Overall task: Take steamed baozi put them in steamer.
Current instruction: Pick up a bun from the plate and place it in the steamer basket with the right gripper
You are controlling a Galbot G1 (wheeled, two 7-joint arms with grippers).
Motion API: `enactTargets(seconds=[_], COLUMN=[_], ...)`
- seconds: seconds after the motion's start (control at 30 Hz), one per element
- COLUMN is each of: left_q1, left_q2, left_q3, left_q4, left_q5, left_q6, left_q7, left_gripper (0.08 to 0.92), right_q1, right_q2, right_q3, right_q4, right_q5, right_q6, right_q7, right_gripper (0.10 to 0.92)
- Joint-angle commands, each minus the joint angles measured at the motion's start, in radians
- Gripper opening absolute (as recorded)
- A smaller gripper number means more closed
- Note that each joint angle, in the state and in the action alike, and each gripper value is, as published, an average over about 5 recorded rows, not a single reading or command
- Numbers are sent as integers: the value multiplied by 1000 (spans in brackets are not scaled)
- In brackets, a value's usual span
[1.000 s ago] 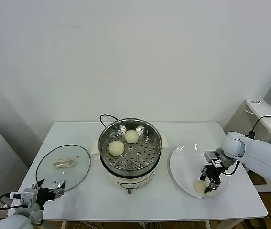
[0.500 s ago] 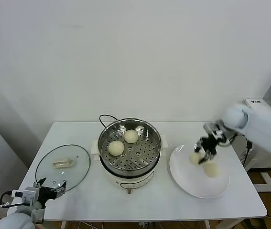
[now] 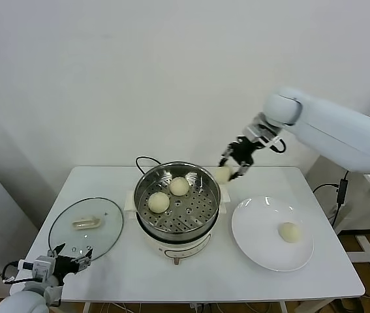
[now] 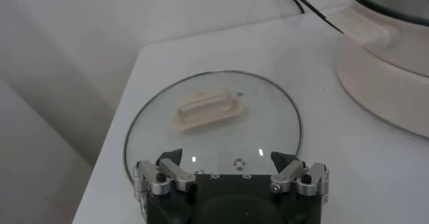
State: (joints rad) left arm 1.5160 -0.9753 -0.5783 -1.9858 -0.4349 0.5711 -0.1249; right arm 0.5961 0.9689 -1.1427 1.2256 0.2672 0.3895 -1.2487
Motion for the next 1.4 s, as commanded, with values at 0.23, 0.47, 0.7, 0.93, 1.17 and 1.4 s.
enactTargets(seconds=[0.23, 0.47, 0.7, 0.93, 1.17, 1.4], left_q1=[3, 2, 2, 2, -1, 2], left_q2=[-3, -6, -6, -3, -3, -1], left_q3=[0, 0, -1, -4, -2, -2], left_q4=[4, 6, 7, 11, 12, 13], left_q5=[0, 0, 0, 0, 1, 1], left_q6=[-5, -7, -7, -8, -6, -7], left_q7=[0, 0, 1, 1, 1, 1], left_gripper=[823, 823, 823, 823, 823, 823], right_q1=[-54, -102, -173, -232, -261, -225], right_q2=[267, 288, 294, 288, 292, 288], right_q3=[22, 13, 29, 46, 65, 78], right_q4=[70, 99, 79, 75, 68, 64], right_q5=[-218, -301, -409, -457, -502, -469], right_q6=[384, 421, 466, 483, 478, 412], right_q7=[-6, -19, -37, -35, -11, 13], right_gripper=[467, 467, 468, 467, 492, 633])
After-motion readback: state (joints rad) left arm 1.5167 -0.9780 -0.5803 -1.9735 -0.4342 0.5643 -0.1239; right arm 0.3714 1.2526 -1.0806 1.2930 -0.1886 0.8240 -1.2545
